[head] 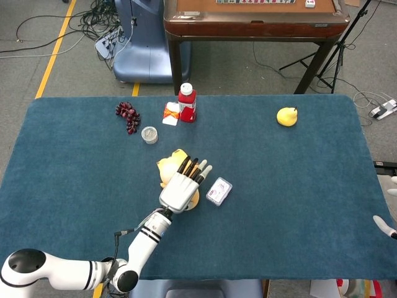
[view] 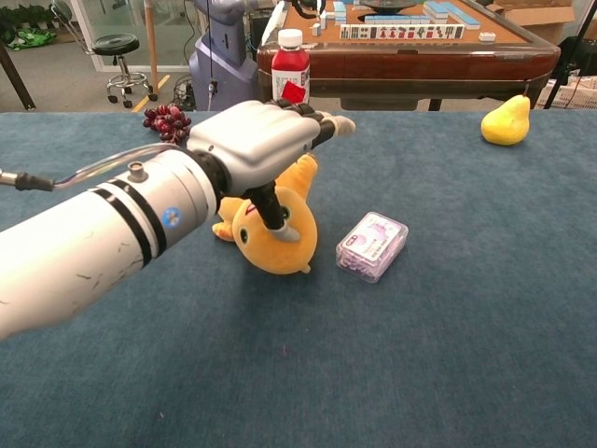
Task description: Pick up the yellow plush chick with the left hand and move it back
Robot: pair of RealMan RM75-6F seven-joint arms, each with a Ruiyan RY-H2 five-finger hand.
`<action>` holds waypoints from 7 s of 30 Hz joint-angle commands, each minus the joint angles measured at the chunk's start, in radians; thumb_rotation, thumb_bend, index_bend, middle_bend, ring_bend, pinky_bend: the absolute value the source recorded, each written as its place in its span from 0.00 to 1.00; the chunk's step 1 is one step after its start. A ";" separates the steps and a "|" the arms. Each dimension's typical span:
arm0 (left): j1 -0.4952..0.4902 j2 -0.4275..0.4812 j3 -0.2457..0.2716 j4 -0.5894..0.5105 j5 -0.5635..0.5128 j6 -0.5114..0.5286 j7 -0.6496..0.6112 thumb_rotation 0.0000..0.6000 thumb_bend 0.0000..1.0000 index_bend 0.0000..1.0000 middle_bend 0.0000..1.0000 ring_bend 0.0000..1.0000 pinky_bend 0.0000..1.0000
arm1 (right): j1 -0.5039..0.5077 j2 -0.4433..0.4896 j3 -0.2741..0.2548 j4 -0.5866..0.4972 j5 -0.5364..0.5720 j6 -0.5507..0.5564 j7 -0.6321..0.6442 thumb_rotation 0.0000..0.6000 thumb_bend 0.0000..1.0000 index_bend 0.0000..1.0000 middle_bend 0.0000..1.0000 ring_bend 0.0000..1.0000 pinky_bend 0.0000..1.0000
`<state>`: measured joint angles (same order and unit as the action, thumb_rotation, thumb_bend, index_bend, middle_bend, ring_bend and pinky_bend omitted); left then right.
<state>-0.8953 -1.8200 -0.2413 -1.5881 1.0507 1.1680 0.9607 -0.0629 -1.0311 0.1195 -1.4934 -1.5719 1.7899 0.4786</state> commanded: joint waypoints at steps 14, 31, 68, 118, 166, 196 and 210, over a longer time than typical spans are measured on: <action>-0.019 -0.009 -0.013 0.096 -0.030 0.018 0.012 1.00 0.00 0.00 0.00 0.00 0.00 | -0.002 -0.002 0.001 0.006 -0.004 -0.001 0.001 1.00 0.00 0.38 0.28 0.21 0.45; -0.066 -0.038 -0.062 0.164 -0.055 0.032 0.036 1.00 0.00 0.00 0.00 0.00 0.00 | -0.002 -0.003 0.001 0.002 -0.009 -0.002 -0.011 1.00 0.00 0.38 0.28 0.21 0.45; -0.166 -0.118 -0.093 0.202 -0.100 0.062 0.102 1.00 0.00 0.00 0.00 0.00 0.00 | -0.020 -0.001 0.007 0.037 -0.003 0.025 0.071 1.00 0.00 0.38 0.28 0.21 0.45; -0.022 -0.089 0.073 0.257 0.115 0.074 0.078 1.00 0.00 0.00 0.00 0.00 0.00 | -0.019 -0.003 0.003 0.030 -0.013 0.021 0.047 1.00 0.00 0.38 0.28 0.21 0.45; 0.207 0.138 0.154 -0.125 0.178 0.301 0.179 1.00 0.00 0.00 0.00 0.00 0.02 | 0.006 -0.011 -0.007 0.003 -0.021 -0.029 -0.049 1.00 0.00 0.38 0.28 0.21 0.45; 0.576 0.625 0.319 -0.140 0.351 0.403 -0.566 1.00 0.33 0.31 0.31 0.28 0.46 | 0.089 -0.049 -0.037 -0.046 -0.017 -0.195 -0.267 1.00 0.00 0.38 0.28 0.21 0.45; 0.719 0.735 0.381 -0.187 0.360 0.389 -0.750 1.00 0.32 0.30 0.33 0.30 0.48 | 0.119 -0.081 -0.037 -0.049 0.022 -0.261 -0.383 1.00 0.01 0.38 0.28 0.21 0.45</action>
<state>-0.1889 -1.0936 0.1325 -1.7691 1.4172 1.5708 0.2252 0.0505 -1.1076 0.0834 -1.5414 -1.5577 1.5406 0.1132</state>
